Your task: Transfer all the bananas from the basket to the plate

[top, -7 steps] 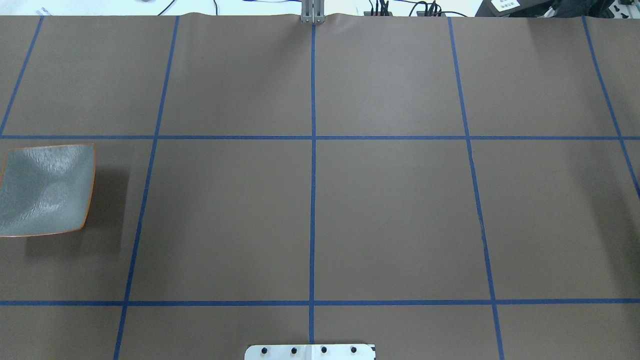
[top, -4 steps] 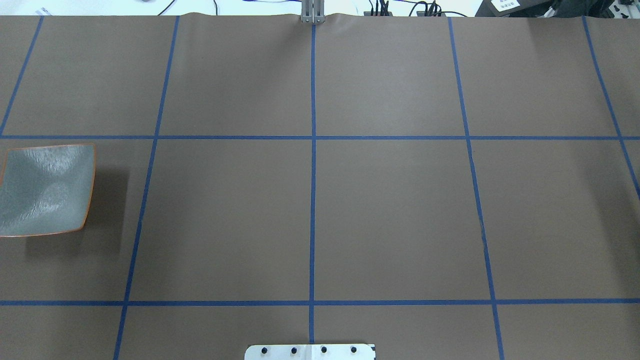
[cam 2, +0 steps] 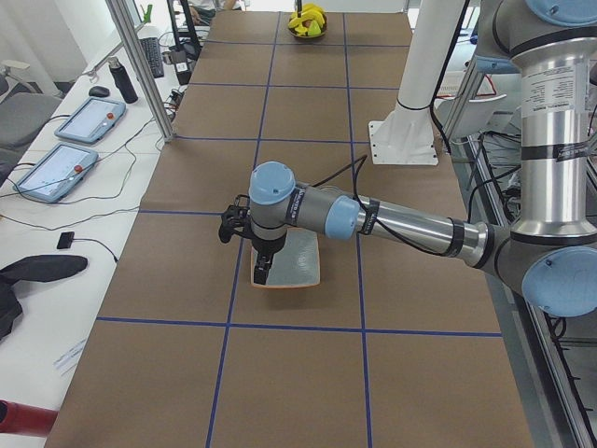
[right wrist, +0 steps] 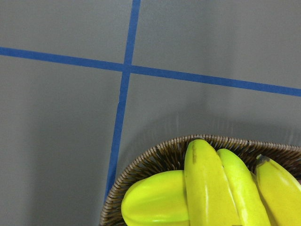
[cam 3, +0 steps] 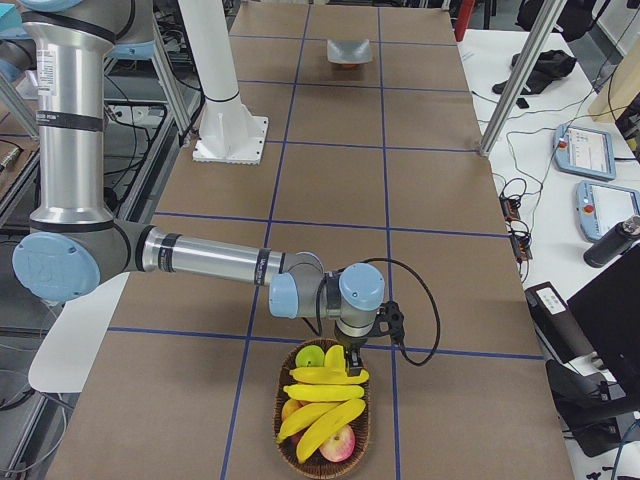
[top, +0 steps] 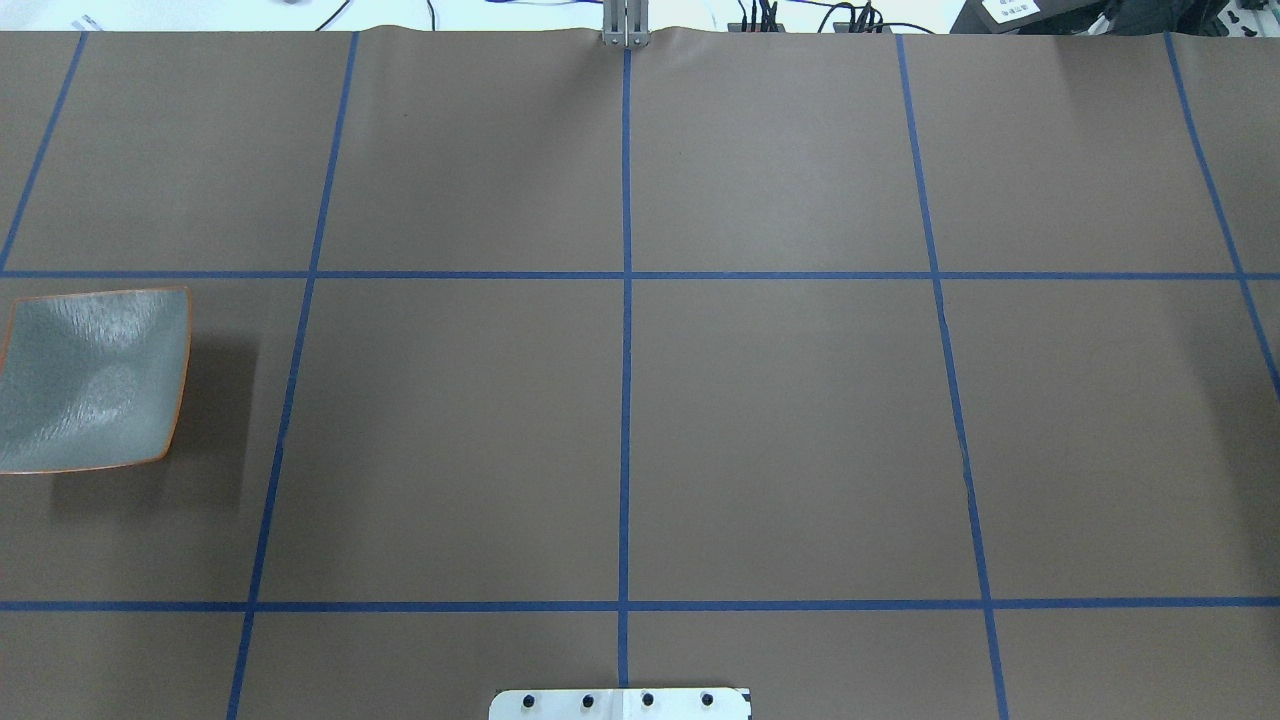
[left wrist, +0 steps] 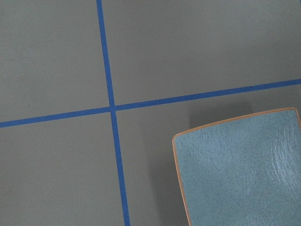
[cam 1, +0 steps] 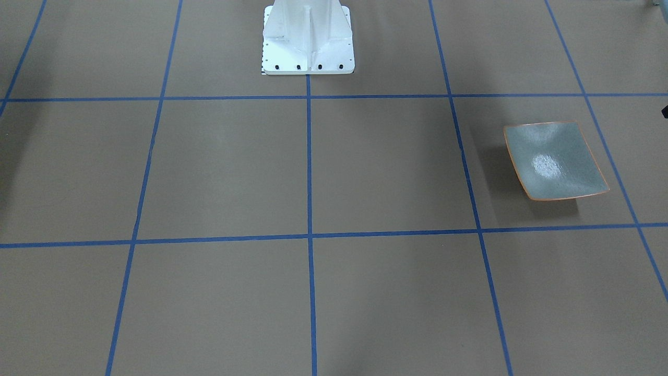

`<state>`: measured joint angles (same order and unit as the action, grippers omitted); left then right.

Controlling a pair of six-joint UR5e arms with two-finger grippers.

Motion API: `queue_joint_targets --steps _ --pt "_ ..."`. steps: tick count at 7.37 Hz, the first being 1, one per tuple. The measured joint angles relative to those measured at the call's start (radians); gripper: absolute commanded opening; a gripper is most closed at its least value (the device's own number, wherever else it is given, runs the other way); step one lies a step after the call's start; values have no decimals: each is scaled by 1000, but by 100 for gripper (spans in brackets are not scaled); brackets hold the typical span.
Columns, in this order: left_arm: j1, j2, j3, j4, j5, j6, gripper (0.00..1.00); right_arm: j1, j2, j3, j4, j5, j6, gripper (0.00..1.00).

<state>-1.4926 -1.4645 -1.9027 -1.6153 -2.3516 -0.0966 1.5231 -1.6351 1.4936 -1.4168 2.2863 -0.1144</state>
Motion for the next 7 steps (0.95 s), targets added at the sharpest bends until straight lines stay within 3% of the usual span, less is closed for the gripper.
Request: queue_joint_targets --steps 7 --pt "0 3 -11 -3 -2 -34 100 -1 2 -69 4 -19 -21 85"
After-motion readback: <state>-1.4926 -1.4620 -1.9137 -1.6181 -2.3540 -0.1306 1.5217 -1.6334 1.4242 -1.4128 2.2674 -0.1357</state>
